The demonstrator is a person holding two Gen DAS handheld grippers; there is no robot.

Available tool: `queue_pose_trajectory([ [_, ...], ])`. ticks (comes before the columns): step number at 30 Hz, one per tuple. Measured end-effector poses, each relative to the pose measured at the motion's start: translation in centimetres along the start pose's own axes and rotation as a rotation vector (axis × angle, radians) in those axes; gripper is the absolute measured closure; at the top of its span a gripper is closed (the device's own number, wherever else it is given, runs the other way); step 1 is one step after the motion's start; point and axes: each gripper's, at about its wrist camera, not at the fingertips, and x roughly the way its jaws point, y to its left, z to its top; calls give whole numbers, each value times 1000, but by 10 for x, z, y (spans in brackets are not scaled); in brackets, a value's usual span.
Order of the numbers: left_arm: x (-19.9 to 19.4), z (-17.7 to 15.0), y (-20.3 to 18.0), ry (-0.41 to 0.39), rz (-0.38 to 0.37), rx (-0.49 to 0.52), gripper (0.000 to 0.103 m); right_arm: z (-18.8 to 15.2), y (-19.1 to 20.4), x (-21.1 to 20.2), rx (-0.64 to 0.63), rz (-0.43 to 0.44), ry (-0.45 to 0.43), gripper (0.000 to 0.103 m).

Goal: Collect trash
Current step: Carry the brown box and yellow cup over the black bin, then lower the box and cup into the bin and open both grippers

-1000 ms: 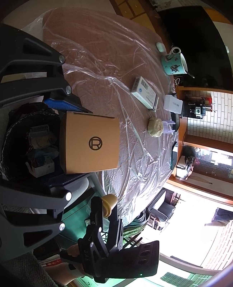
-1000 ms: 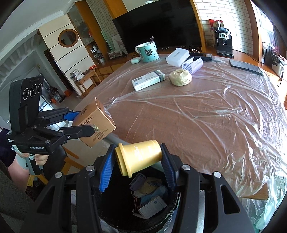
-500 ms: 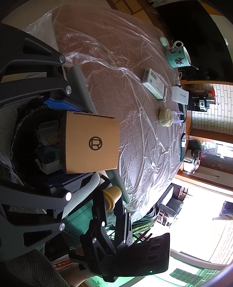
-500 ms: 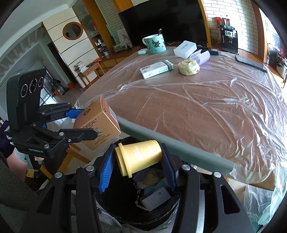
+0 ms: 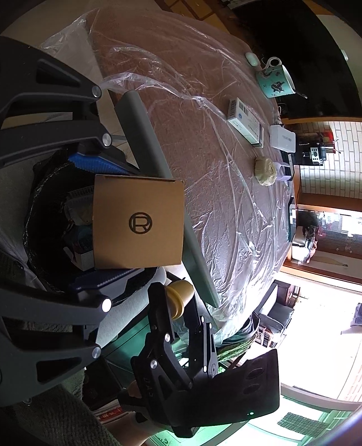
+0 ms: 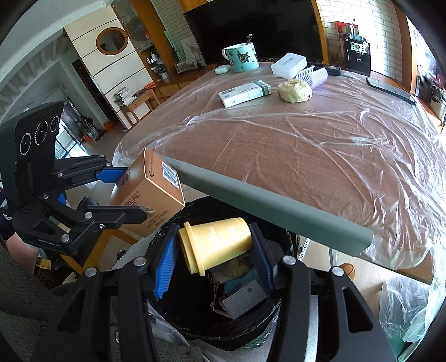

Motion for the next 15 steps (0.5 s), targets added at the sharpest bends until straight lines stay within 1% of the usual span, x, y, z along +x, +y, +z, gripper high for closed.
queue_pose_trajectory([
  [6,7,-4,-2,28,-1,7,44,-4,1,7,-5,-7,22,54],
  [15,25,-17,2,83,18,-6,44,-13,1,23,-1,-18,62,54],
])
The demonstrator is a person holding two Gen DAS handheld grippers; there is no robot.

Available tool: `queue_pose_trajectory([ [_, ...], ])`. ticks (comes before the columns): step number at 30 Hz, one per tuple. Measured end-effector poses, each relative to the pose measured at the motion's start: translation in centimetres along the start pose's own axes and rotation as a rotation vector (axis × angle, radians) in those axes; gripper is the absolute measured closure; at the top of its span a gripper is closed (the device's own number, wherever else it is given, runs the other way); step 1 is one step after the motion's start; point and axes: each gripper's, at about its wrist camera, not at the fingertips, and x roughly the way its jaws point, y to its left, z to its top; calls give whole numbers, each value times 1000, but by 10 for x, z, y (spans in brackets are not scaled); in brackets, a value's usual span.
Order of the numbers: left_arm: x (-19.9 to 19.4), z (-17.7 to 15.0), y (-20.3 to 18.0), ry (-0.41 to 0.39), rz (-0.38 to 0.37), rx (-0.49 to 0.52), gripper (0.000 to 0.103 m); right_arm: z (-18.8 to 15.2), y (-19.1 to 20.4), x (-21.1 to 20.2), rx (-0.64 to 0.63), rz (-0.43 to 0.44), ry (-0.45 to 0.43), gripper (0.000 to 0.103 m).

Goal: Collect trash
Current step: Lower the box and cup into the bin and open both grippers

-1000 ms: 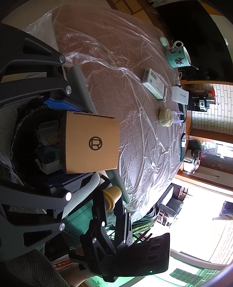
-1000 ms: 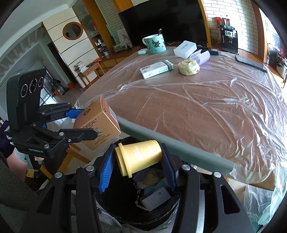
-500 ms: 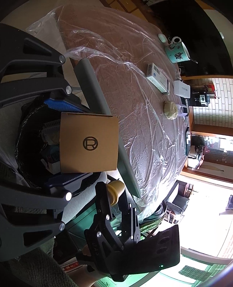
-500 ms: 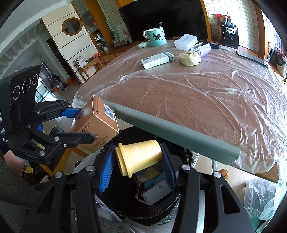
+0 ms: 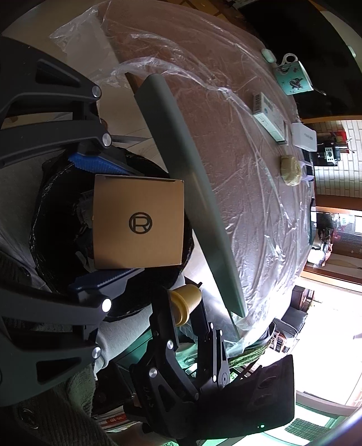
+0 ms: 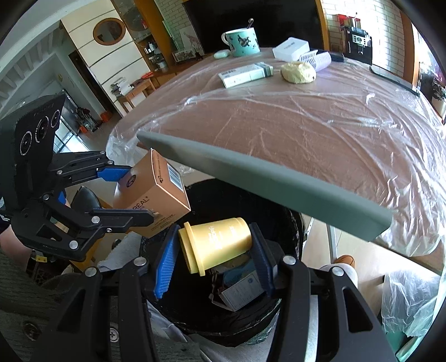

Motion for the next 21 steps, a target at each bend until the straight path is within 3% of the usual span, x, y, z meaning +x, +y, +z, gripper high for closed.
queue_pose_trajectory([
  [21,32,-13,8,84,30,-17,44,-11,-3,31,8,-36,75,54],
])
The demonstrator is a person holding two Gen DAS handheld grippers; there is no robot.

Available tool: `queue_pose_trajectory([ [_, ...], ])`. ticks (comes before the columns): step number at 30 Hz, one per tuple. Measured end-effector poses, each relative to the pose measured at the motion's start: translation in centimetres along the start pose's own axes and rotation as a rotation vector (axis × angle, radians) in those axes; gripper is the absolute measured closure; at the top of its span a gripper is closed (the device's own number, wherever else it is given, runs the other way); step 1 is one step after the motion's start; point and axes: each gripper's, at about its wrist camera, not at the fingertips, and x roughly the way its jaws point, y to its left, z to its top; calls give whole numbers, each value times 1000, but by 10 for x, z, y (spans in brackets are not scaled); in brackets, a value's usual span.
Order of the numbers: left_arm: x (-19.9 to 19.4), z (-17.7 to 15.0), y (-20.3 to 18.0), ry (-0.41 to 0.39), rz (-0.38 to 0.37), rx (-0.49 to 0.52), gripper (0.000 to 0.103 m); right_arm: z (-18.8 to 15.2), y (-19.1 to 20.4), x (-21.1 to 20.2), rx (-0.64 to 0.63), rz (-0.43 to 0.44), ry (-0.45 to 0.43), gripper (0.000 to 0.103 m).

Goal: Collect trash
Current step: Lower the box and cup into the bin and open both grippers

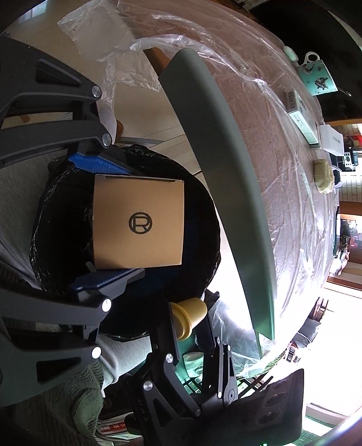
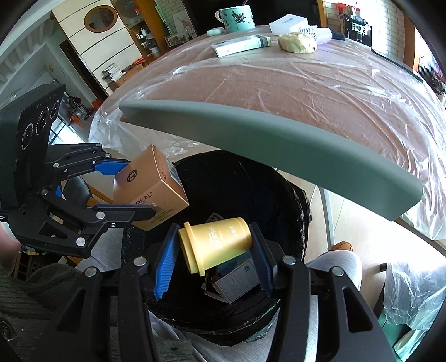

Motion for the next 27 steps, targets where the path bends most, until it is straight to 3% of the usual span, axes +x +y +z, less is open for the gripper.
queue_pose_trajectory([
  [27,37,-2,4,61,45,-19,44,-9,-5,21,22,-69,42,54],
])
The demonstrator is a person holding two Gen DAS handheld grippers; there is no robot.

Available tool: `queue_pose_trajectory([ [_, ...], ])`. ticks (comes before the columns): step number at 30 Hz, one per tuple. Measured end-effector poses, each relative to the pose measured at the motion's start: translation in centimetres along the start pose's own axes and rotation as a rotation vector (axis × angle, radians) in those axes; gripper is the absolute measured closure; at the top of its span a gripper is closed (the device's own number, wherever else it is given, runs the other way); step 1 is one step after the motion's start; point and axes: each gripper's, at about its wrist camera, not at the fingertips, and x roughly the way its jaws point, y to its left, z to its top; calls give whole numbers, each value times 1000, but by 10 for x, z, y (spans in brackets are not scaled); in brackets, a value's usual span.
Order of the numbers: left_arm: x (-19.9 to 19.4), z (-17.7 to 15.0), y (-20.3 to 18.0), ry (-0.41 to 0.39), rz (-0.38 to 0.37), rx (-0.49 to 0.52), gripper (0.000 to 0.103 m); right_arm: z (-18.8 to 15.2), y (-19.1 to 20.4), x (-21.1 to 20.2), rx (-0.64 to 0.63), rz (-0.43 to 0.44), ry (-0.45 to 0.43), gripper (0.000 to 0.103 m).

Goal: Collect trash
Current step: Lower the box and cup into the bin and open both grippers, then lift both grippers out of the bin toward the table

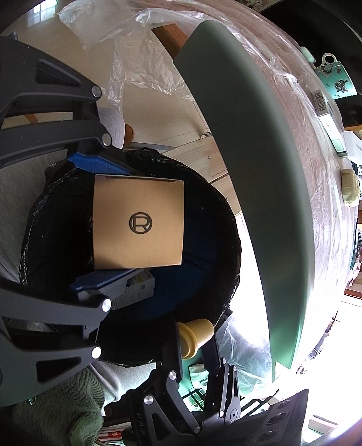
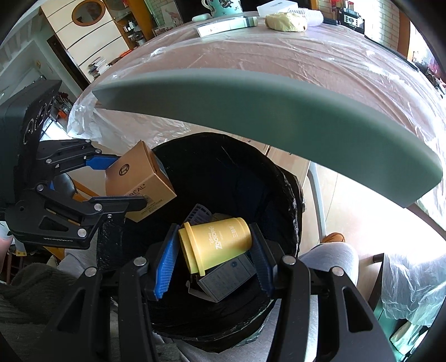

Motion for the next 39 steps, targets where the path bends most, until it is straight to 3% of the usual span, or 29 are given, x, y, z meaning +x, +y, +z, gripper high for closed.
queue_pose_trajectory([
  [13,3,-4,0,-12,-4,5,44,-2,-2,5,6,-15,9,54],
  [15,-1,-4,0,-33,-34,2,39,-1,-1,3,2,-21,-2,49],
  [17,-3,-3,1,-40,-28,-5,29,-2,-2,0,11,-23,-15,32],
  [29,-18,-6,5,-39,-11,-14,27,0,-3,-22,20,-39,-55,24],
  [33,-76,2,-1,-189,3,52,27,10,14,-84,-55,-13,-218,22],
  [34,-95,7,2,-250,0,51,26,15,16,-98,-67,-22,-276,14],
  [35,-114,14,6,-325,10,35,11,19,16,-117,-77,-47,-371,4],
  [36,-129,19,11,-400,28,14,1,22,16,-128,-78,-70,-443,4],
  [37,-142,22,16,-482,51,-8,1,27,13,-141,-74,-102,-538,4],
  [38,-151,27,23,-559,87,-39,1,36,9,-146,-61,-133,-579,4],
  [39,-153,32,29,-584,121,-66,1,46,3,-146,-40,-158,-580,4],
])
